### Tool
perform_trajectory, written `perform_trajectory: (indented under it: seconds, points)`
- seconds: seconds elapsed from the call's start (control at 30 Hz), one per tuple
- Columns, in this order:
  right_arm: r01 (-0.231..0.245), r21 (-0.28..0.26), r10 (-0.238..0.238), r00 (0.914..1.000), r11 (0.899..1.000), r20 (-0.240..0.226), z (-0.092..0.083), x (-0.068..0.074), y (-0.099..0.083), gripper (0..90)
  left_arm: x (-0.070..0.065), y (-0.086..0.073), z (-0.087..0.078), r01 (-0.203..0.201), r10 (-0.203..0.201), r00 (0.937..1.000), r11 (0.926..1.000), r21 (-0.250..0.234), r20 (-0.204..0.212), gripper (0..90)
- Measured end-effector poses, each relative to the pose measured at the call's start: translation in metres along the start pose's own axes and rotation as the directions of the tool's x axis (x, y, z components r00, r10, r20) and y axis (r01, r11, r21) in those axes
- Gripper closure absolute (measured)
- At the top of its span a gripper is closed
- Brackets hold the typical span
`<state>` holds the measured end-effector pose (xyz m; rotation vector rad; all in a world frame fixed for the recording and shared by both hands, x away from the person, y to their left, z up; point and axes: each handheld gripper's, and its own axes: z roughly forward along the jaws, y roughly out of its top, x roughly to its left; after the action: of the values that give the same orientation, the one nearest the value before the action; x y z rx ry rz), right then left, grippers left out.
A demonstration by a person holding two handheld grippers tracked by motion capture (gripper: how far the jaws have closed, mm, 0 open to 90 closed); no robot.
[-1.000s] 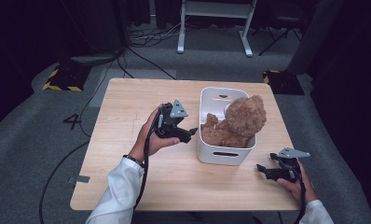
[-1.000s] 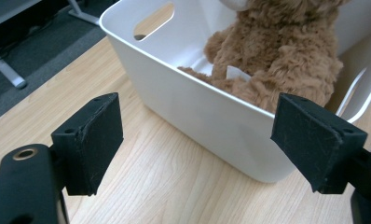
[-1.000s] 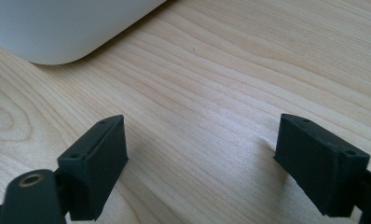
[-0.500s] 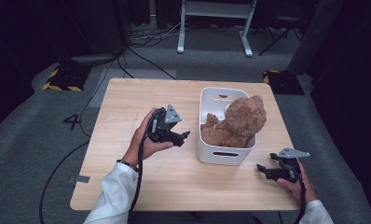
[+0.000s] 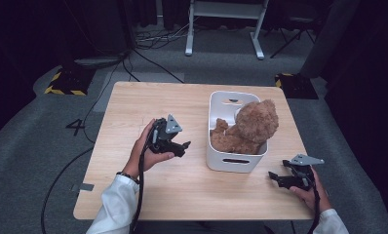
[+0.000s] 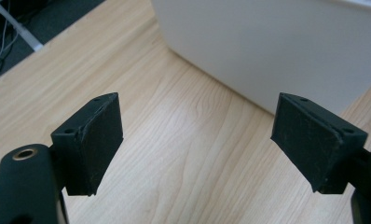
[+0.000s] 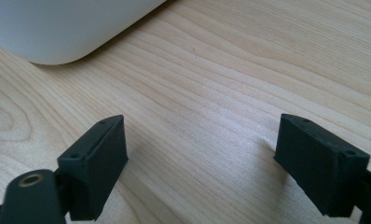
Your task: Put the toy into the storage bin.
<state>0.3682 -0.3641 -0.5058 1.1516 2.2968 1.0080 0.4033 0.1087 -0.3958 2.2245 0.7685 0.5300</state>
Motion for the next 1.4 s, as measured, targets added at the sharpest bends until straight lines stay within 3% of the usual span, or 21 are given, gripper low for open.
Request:
perform_trajectory:
  seconds: [0.5, 0.83, 1.2, 1.27, 1.4]
  points:
    - [0.001, 0.000, -0.001, 1.0000, 1.000, 0.001, 0.000, 0.000, 0.000, 16.4, 0.006, -0.038, 0.011, 0.049, -0.048, 0.9988, 0.9954, 0.082, -0.010, 16.7]
    - [0.000, 0.000, 0.000, 1.0000, 1.000, 0.000, 0.000, 0.000, 0.000, 16.4, 0.001, -0.056, 0.021, 0.022, -0.014, 0.9988, 0.9864, 0.163, -0.046, 16.8]
    - [0.000, 0.000, 0.000, 1.0000, 1.000, 0.000, 0.000, 0.000, 0.000, 16.4, 0.002, -0.076, 0.024, 0.057, -0.050, 0.9977, 0.9823, 0.178, -0.047, 16.8]
    - [0.000, 0.000, 0.000, 1.0000, 1.000, 0.001, 0.000, 0.000, 0.000, 16.4, 0.004, -0.079, 0.022, 0.079, -0.072, 0.9965, 0.9792, 0.187, -0.041, 16.8]
    - [0.000, 0.000, 0.000, 1.0000, 1.000, 0.001, 0.000, 0.000, 0.000, 16.4, 0.009, -0.083, 0.017, 0.120, -0.116, 0.9926, 0.9803, 0.157, -0.037, 17.0]
